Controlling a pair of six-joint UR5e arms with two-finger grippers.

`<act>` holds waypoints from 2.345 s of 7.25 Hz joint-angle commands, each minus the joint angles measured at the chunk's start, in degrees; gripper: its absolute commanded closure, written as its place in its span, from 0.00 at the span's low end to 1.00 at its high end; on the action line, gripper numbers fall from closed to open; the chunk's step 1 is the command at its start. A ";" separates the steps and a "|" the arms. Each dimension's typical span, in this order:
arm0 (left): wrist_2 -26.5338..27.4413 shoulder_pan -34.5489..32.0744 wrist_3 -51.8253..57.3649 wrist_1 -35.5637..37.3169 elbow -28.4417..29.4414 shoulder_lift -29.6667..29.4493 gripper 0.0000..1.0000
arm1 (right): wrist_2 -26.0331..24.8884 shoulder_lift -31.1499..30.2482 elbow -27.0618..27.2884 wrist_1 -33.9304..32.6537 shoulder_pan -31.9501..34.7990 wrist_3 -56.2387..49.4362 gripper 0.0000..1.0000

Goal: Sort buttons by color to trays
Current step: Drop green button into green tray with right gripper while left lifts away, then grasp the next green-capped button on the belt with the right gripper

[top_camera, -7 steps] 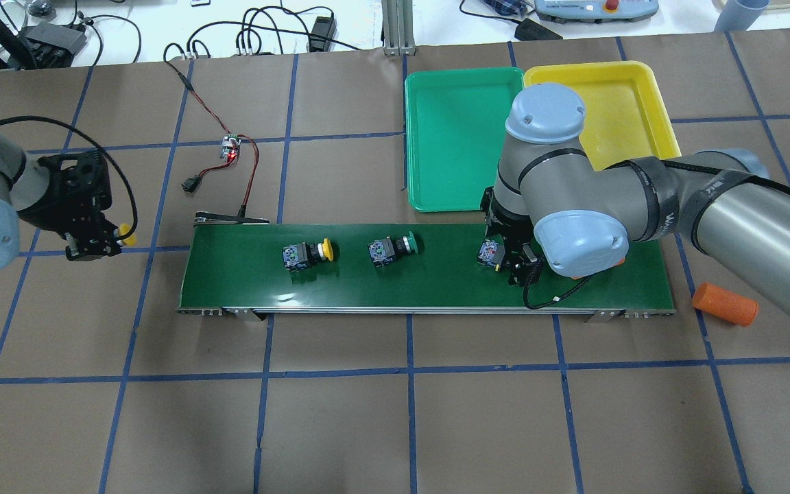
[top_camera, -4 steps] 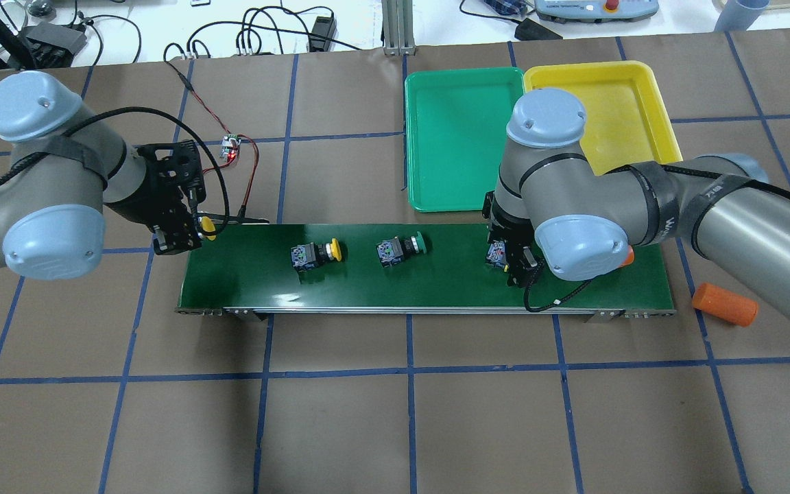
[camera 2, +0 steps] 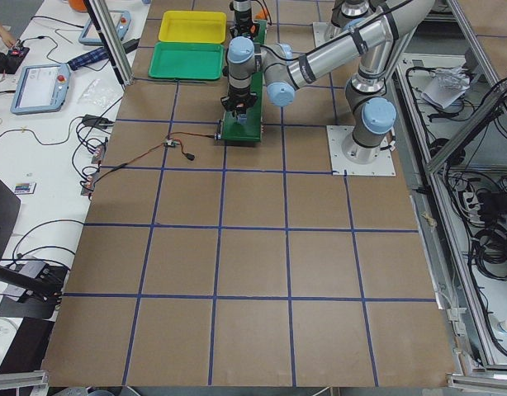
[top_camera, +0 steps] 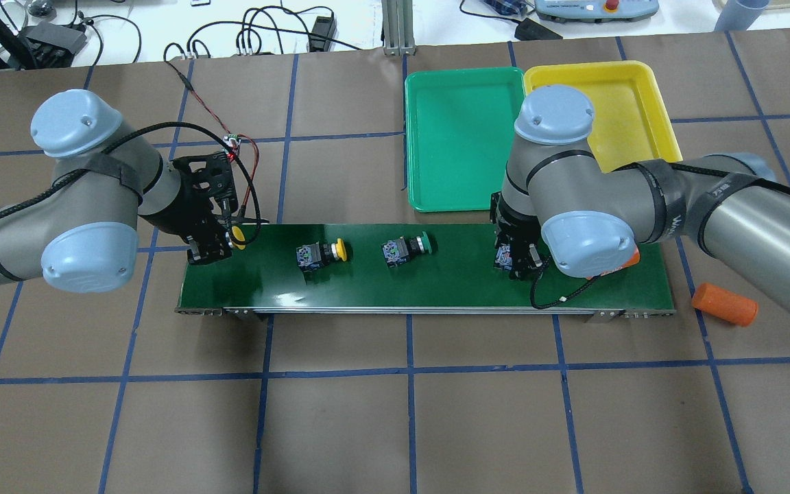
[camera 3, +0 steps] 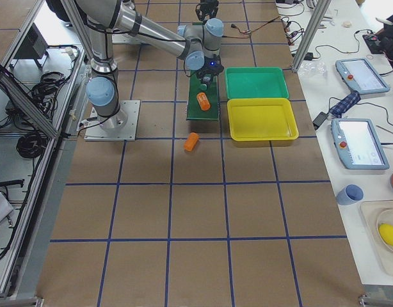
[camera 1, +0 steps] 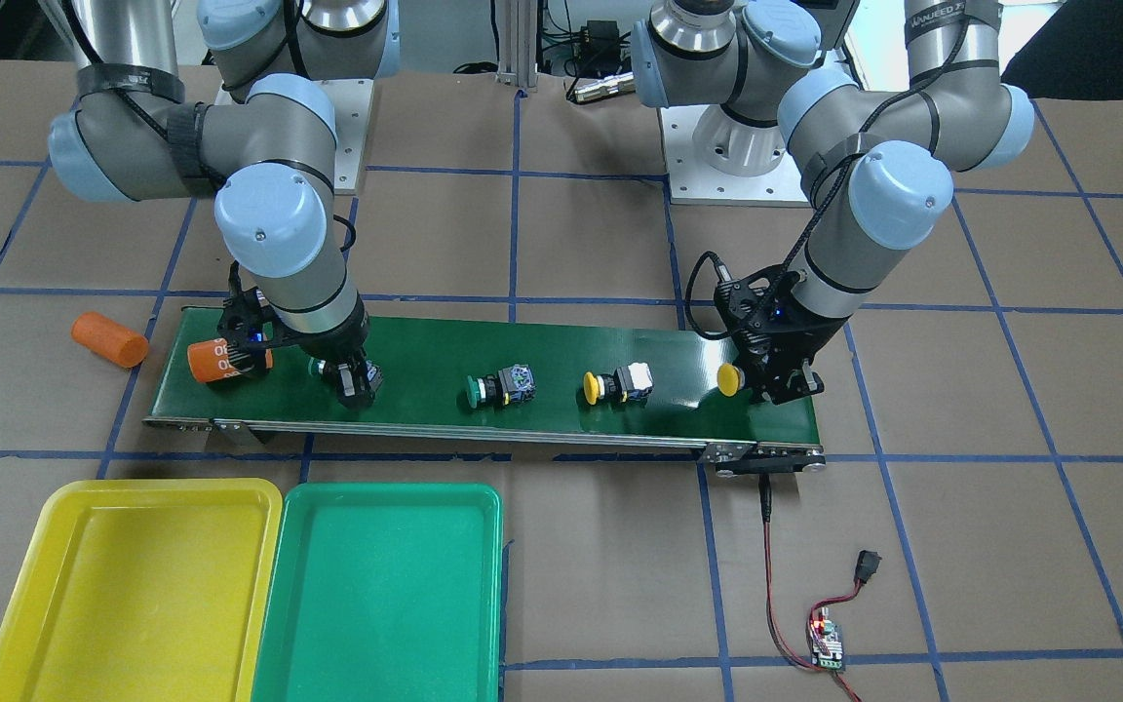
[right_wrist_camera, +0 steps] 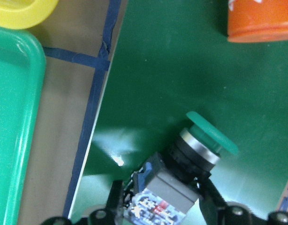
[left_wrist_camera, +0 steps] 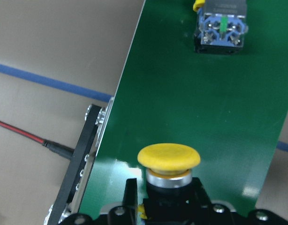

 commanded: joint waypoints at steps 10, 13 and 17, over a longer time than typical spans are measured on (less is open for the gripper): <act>10.14 -11.45 -71.11 -35.87 23.12 8.88 0.00 | -0.50 15.47 -14.57 -15.62 2.09 -1.29 0.48; 9.97 -11.80 -74.28 -35.52 23.11 9.50 0.00 | -0.06 13.02 -13.43 -14.31 2.35 -1.38 0.00; 9.88 -11.80 -74.72 -35.08 24.08 9.32 0.00 | -0.33 0.29 -5.63 -2.39 4.90 -0.41 0.00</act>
